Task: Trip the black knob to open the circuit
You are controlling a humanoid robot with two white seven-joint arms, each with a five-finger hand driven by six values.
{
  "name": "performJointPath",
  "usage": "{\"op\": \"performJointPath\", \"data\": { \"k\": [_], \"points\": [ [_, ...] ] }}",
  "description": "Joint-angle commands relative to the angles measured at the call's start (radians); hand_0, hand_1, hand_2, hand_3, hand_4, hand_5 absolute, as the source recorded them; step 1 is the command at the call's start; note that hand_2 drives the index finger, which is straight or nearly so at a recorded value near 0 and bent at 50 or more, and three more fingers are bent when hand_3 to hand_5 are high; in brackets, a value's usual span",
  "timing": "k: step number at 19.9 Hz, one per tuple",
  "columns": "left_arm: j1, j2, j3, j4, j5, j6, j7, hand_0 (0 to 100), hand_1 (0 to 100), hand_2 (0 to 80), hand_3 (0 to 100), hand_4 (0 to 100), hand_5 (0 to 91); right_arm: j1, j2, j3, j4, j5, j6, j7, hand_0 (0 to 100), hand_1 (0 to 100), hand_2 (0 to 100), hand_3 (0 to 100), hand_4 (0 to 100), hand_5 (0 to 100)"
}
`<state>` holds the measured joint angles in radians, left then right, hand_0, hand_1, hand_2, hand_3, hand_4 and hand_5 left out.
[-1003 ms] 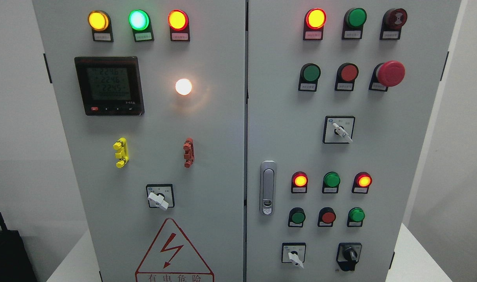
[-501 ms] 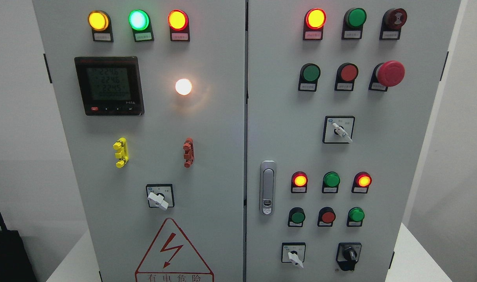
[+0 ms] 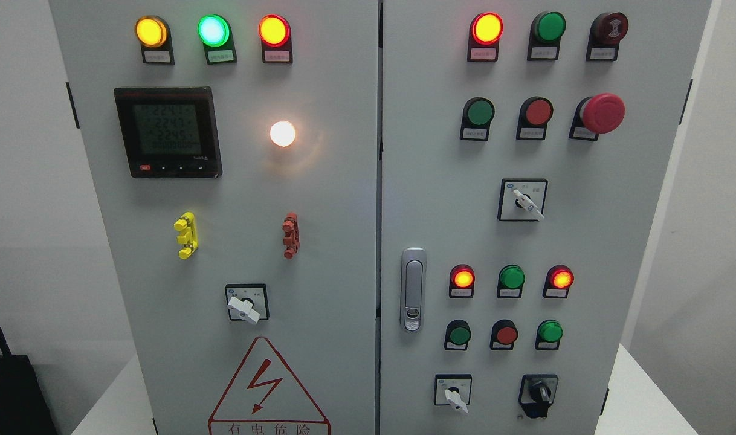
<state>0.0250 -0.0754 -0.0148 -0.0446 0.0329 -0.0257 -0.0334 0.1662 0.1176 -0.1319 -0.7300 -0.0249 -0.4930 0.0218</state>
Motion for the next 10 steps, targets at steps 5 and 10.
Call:
{"op": "performJointPath", "data": {
  "k": [5, 10],
  "points": [
    [-0.002, 0.0, 0.002, 0.0, 0.002, -0.003, 0.0, 12, 39, 0.0, 0, 0, 0.0, 0.067, 0.002, 0.055, -0.265, -0.003, -0.015, -0.046, 0, 0, 0, 1, 0, 0],
    [-0.002, 0.0, 0.002, 0.0, 0.002, -0.003, 0.0, 12, 39, 0.0, 0, 0, 0.0, 0.108, 0.001, 0.092, -0.475, -0.003, -0.009, -0.085, 0, 0, 0, 6, 0, 0]
  ]
}}
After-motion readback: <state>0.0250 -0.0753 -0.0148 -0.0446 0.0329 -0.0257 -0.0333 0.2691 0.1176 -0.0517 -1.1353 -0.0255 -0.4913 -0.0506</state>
